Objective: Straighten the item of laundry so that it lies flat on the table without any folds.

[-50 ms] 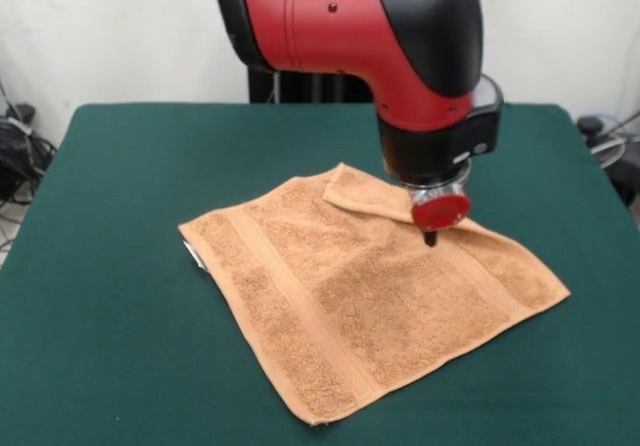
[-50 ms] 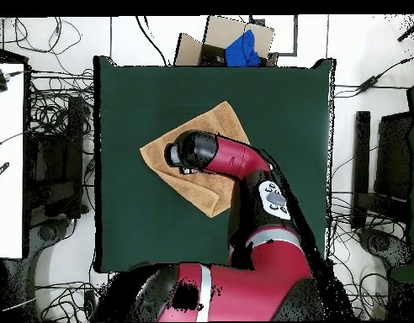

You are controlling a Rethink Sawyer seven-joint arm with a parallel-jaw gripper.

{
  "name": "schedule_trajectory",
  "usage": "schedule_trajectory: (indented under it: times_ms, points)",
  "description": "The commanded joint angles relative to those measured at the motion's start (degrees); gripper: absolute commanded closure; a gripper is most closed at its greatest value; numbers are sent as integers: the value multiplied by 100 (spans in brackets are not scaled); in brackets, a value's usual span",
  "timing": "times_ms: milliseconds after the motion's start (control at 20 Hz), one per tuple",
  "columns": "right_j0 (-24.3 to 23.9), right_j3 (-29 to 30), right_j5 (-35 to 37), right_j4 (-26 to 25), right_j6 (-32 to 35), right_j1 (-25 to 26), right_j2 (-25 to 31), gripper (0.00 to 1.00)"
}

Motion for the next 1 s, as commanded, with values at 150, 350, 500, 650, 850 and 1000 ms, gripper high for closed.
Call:
schedule_trajectory:
  times_ms: [150, 350, 500, 650, 850, 1000]
  points:
    - [-296, 1122, 158, 666, 10, -411, 1071, 100]
    - [-248, 1718, -9, 796, 119, -763, 1185, 100]
    - [-131, 1861, -315, 743, 227, -757, 1111, 100]
    - [-79, 1847, -532, 707, 241, -621, 1080, 100]
    - [-43, 1747, -791, 623, 233, -376, 1024, 100]
    - [57, 1612, -1073, 479, 256, -173, 858, 100]
